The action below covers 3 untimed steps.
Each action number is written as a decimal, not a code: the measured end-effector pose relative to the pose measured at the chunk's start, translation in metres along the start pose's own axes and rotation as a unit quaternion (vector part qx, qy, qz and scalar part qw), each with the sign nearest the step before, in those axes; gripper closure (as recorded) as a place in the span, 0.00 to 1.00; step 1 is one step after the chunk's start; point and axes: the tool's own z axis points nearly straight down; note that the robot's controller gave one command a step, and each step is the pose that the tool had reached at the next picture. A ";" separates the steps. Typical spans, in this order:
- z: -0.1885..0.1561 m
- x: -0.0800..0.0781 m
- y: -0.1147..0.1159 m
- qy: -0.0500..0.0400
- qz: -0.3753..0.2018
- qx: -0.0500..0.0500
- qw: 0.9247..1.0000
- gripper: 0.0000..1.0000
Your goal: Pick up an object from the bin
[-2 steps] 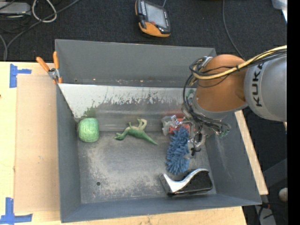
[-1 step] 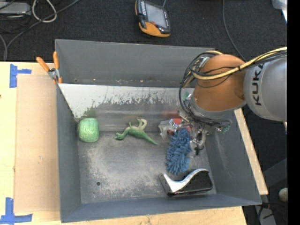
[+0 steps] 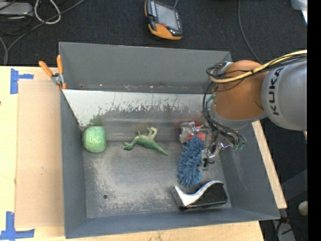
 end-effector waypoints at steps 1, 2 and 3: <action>0.006 -0.007 0.008 0.002 -0.093 -0.001 0.996 0.00; 0.006 -0.001 -0.002 0.003 0.171 -0.001 0.985 1.00; 0.006 -0.001 -0.003 0.003 0.175 -0.001 0.985 1.00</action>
Offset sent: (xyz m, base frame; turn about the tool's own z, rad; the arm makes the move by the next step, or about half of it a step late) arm 0.0024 -0.0042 -0.0045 0.3539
